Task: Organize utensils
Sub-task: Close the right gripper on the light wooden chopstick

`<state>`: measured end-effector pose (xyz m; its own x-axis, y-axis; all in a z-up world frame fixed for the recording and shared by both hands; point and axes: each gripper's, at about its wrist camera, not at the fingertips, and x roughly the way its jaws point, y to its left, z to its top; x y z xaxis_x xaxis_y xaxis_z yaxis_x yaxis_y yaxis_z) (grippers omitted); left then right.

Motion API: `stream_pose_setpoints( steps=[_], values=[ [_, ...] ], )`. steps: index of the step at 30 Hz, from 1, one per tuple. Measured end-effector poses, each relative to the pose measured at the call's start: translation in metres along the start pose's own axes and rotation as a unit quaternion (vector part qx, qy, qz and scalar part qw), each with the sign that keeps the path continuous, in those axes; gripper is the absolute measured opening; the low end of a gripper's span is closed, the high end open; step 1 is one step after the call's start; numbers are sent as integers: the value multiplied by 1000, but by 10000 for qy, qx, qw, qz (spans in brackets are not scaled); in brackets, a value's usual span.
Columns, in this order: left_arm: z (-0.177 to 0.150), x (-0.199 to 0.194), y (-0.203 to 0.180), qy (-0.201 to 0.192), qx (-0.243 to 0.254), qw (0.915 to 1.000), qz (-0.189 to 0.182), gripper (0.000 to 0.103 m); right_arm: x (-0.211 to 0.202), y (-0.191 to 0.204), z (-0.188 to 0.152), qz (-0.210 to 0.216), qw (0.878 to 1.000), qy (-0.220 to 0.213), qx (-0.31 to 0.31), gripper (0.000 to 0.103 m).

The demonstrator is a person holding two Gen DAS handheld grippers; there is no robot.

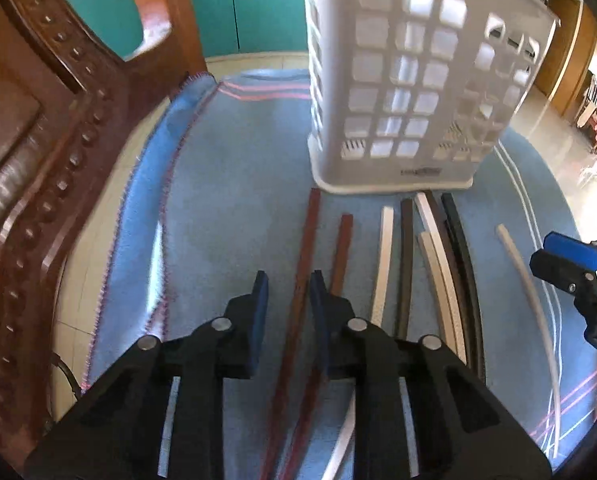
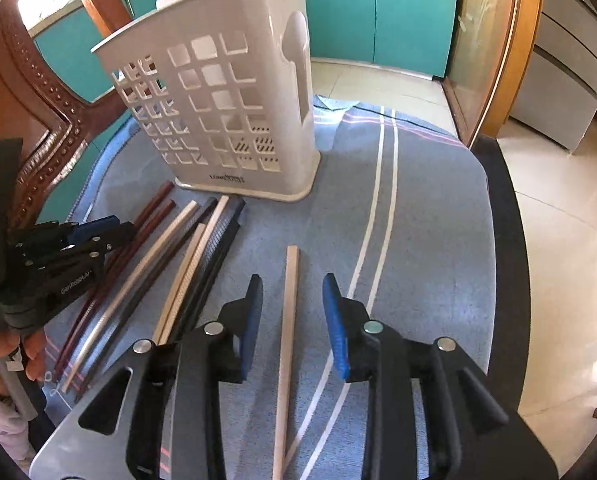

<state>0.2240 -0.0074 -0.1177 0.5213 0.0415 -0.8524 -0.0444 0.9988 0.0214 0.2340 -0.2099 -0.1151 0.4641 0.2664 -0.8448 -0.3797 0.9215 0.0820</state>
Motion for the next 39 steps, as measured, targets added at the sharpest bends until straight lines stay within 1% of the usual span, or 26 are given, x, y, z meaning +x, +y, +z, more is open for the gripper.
stream_pose_setpoints(
  steps=[2, 6, 9, 14, 16, 18, 21, 22, 25, 28, 34, 35, 36, 37, 39],
  values=[
    [-1, -2, -3, -40, 68, 9999, 62, 22, 4, 1, -2, -36, 10000, 40, -35, 31],
    [-4, -3, -2, -31, 5, 10000, -3, 22, 10, 4, -6, -90, 9999, 125, -69, 31],
    [-7, -4, -1, -67, 44, 10000, 32, 17, 12, 3, -8, -108, 9998, 158, -59, 31],
    [-15, 1, -9, -112, 114, 9998, 144, 16, 16, 2, -8, -163, 9996, 205, -62, 31],
    [-15, 2, -11, -101, 106, 9998, 143, 16, 18, 4, -8, -226, 9995, 180, -102, 32],
    [-14, 3, -12, -97, 104, 9998, 129, 17, 20, 8, -8, -310, 9992, 161, -181, 35],
    [-12, 2, -14, -104, 85, 9997, 183, 22, 24, 16, -7, -411, 9986, 140, -298, 42],
    [-13, 0, -11, -106, 73, 9997, 187, 24, 25, 18, -7, -447, 9984, 130, -328, 43],
    [-13, -1, -11, -107, 30, 9997, 208, 27, 26, 22, -7, -487, 9980, 94, -379, 44],
    [-13, -2, -3, -125, 21, 9996, 250, 32, 27, 21, -8, -489, 9981, 78, -377, 44],
    [-16, -4, -1, -168, 74, 9993, 329, 32, 27, 23, -10, -498, 9980, 58, -379, 45],
    [-18, -6, -2, -163, 63, 9994, 313, 31, 27, 23, -10, -497, 9980, 60, -379, 45],
    [-19, -7, -1, -145, 15, 9996, 240, 28, 27, 23, -10, -495, 9980, 61, -379, 45],
    [-18, -7, 2, -90, -114, 9999, 73, 27, 27, 23, -9, -498, 9980, 61, -378, 45],
    [-20, -9, 5, -6, -314, 9994, -143, 27, 28, 24, -10, -500, 9980, 60, -380, 45]
  ],
)
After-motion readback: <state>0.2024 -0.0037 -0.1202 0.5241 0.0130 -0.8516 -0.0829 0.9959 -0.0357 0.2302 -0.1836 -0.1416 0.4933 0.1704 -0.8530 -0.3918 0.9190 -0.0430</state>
